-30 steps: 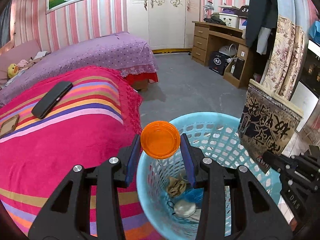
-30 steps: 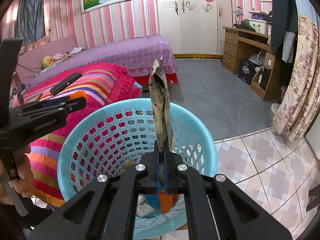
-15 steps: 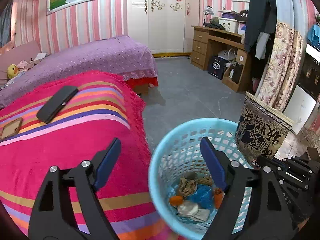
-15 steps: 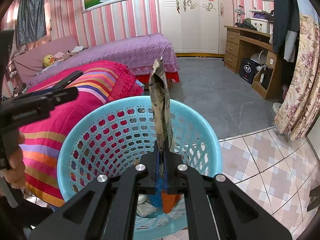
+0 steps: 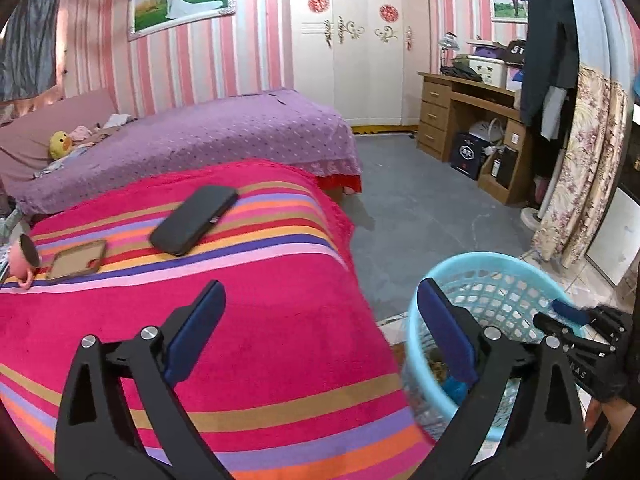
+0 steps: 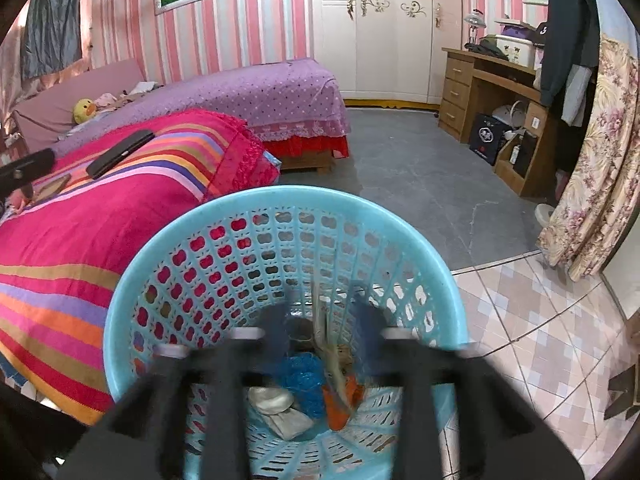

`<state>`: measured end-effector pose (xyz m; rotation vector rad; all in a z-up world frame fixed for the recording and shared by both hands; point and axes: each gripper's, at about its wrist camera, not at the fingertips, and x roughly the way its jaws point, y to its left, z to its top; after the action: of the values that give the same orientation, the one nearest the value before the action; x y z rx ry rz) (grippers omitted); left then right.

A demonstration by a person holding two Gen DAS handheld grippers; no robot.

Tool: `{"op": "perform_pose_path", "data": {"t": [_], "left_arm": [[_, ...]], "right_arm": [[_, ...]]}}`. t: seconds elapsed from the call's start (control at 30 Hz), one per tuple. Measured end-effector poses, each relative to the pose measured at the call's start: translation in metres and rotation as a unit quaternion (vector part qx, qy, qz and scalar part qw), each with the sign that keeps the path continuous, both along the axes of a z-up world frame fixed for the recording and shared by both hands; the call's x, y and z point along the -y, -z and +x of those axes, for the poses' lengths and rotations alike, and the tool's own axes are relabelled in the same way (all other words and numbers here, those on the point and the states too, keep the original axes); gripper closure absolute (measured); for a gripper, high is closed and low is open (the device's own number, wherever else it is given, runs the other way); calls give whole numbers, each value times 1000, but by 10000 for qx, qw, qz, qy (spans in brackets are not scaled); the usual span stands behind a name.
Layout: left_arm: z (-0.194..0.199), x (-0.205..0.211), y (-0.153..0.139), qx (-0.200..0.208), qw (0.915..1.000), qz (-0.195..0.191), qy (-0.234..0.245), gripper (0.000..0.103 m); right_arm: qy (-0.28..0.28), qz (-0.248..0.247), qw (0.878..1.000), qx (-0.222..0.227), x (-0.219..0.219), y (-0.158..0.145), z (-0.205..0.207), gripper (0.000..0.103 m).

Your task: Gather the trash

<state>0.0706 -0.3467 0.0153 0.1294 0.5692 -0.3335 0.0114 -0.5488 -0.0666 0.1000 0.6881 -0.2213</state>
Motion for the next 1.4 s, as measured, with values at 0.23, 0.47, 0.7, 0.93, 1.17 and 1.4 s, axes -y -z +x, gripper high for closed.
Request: {"op": "perform_pose_path", "data": {"t": [0.23,0.47,0.7,0.93,1.17,1.4], "left_arm": [[0,-46,-8,-4,9997,-118,-207,8],[-14,-98,-16,82,9993,-137,-343,6],[-39,-157,-20,305,9983,27,-487,6],[-67,-212,-11,328,9970,46,-702,6],[-81,-233,3,401,9965,-51,-736,6],[-83,-240,14,360,9969,-214,-663,6]], "right_arm": [[235,-388,9986,270,-25,-22,0,15],[344,-725,9931,858,-79,-62,-6,5],[189,-689,9888,1309,-149,-88,-20,5],[-4,-390,9876,1518,-209,-90,-42,5],[-191,-412,9898,1349,-262,-71,-51,5],[-300,-702,9864,1455,-285,-69,-58,5]]}}
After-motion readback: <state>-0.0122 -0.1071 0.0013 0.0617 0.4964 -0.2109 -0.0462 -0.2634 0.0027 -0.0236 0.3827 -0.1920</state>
